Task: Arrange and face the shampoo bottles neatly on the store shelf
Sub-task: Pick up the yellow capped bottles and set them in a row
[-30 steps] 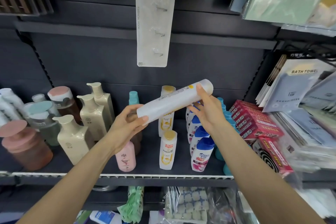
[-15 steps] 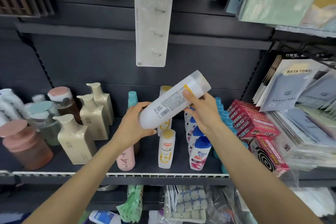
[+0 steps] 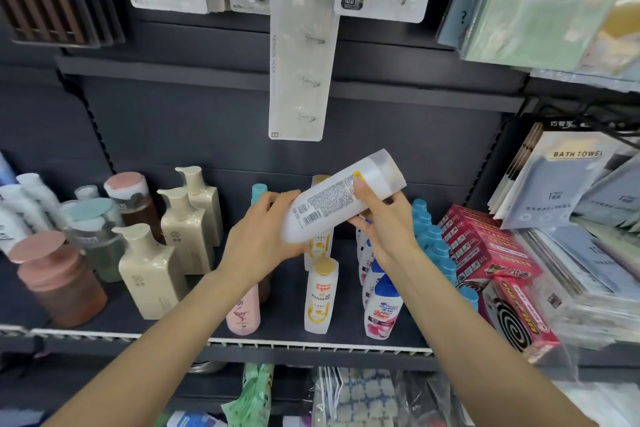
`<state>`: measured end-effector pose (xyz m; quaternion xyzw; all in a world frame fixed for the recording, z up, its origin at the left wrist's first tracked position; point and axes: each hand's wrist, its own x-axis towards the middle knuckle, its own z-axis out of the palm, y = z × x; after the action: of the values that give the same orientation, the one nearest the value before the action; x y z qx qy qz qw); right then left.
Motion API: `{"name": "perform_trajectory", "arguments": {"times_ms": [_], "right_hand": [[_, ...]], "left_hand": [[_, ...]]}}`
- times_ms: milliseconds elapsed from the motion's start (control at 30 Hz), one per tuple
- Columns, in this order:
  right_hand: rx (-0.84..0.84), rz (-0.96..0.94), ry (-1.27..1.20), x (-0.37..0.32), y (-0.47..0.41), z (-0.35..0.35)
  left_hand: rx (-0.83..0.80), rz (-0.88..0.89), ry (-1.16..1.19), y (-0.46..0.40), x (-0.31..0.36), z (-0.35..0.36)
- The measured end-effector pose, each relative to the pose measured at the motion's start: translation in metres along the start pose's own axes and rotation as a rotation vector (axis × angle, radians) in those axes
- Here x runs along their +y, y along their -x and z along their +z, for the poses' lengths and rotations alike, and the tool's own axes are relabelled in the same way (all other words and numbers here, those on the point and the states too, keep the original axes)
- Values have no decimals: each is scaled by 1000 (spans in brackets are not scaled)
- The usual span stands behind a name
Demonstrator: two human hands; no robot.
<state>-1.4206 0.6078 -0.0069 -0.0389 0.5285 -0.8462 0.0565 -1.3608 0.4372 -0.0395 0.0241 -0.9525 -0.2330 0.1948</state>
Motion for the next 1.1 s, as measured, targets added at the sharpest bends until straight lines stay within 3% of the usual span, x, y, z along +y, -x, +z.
{"name": "perform_trajectory", "arguments": {"times_ms": [100,267,367,467,600,733,900,1100], "right_hand": [[19,-2,16,0,-1,1],[-172,-1,112,-8,-5,-9],[-142,1,123,-10,-8,-10],[-46,-15,113,-8,-8,-2],[-8,14,104,-7,-9,2],[-226,-42,210,-13,-11,-11],[-424,-119,335,-17,-16,-21],[-396,-180,433,-21,-18,-17]], "left_hand": [[31,30,-30,-1,-1,2],[-15,44,230,-7,-11,-6],[-82,77,276,-6,-10,-8],[-109,31,183,-6,-3,-1],[24,8,-51,-8,5,3],[51,37,127,-11,-3,-1],[-201,25,403,-14,-19,-5],[-355,11,562,-15,-26,4]]}}
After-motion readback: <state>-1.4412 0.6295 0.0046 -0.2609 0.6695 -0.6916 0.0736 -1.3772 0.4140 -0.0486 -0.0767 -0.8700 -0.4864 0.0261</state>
